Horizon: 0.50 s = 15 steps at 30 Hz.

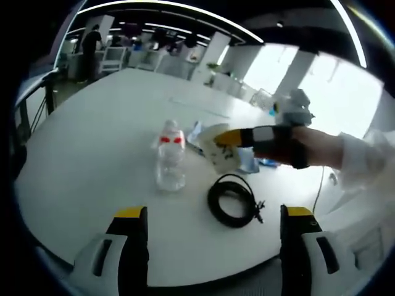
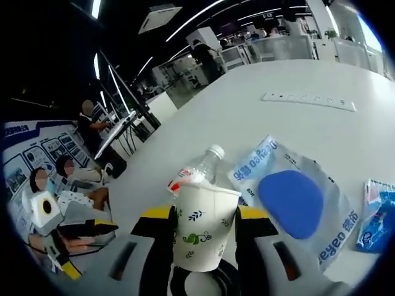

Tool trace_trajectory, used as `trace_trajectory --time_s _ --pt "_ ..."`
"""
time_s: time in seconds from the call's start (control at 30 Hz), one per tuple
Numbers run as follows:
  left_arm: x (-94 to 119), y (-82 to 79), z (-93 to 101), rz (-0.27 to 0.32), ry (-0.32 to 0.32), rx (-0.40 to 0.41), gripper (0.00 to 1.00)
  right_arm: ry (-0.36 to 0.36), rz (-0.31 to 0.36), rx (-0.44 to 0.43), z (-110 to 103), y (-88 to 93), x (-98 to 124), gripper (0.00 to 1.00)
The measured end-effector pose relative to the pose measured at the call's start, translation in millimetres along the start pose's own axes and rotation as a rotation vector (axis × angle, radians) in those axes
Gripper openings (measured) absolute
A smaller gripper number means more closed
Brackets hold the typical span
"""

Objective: Arrange the tabletop items into an orderly group along one side of the table until the central work area is clear of visible clutter.

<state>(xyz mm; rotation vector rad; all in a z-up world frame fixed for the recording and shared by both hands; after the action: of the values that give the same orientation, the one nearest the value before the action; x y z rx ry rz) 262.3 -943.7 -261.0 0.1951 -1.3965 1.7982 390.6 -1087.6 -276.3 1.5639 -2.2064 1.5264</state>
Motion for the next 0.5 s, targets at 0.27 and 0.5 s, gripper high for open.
trace_trajectory --time_s 0.27,0.5 --pt "-9 -7.3 8.9 -0.005 0.032 -0.026 0.84 -0.001 0.054 -0.008 -7 -3.6 15 0.37" --pt "-15 -12.9 15.4 -0.010 0.061 -0.051 0.84 0.009 0.093 -0.021 -10 -2.2 29 0.37"
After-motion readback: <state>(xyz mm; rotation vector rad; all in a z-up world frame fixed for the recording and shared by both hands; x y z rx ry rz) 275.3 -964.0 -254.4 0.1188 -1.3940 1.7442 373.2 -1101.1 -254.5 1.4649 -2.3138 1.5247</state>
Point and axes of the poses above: the point that each gripper's makers call its tool centre point, and the gripper's own axes: x roughly backward along the fingers, z roughly to its right, y roughly out of its underside, the point moved 4 cm from there along x, roughly backward along the fingers, and after that the axes turned 5 degrees about -y, right-handed, at the moved point
